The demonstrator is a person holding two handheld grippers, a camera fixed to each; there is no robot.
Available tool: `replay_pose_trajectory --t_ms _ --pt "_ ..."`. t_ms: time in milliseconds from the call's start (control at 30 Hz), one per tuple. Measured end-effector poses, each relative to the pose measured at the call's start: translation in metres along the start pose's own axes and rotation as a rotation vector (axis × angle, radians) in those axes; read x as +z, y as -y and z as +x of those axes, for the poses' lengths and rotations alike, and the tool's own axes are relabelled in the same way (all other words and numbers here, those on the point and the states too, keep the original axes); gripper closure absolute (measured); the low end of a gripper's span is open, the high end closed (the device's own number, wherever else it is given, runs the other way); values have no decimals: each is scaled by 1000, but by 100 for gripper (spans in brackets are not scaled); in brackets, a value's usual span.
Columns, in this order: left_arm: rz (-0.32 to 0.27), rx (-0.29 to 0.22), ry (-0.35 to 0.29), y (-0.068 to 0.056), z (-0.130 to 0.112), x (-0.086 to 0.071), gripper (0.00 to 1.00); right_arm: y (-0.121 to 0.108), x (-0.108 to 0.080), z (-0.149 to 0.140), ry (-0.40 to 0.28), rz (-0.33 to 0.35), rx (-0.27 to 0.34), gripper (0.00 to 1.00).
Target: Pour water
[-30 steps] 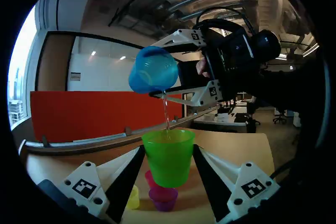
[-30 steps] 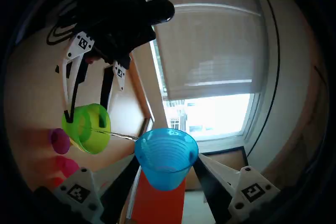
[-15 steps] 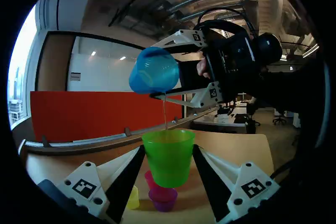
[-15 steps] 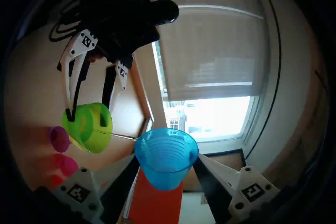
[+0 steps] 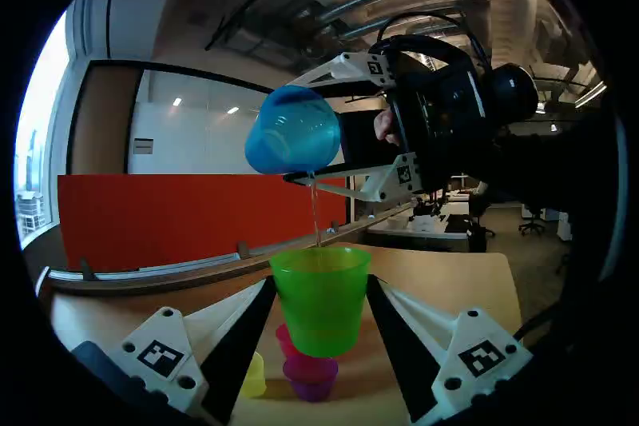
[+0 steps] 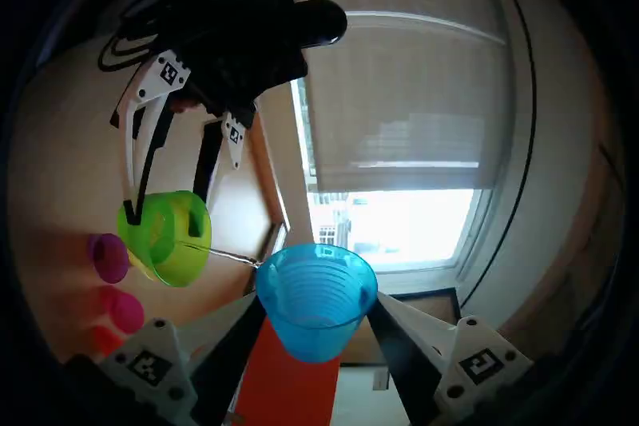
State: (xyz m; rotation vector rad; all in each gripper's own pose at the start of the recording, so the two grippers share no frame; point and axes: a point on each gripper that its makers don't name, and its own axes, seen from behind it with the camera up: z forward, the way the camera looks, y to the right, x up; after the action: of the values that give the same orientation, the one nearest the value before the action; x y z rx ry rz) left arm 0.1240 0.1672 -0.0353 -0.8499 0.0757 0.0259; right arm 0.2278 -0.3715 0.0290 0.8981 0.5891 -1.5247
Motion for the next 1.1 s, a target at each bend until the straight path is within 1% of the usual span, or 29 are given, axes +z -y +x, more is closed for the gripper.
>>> replay_pose_trajectory --t_ms 1100 --pt "-3 4 -3 -1 0 1 18 0 -2 5 0 -5 -78 12"
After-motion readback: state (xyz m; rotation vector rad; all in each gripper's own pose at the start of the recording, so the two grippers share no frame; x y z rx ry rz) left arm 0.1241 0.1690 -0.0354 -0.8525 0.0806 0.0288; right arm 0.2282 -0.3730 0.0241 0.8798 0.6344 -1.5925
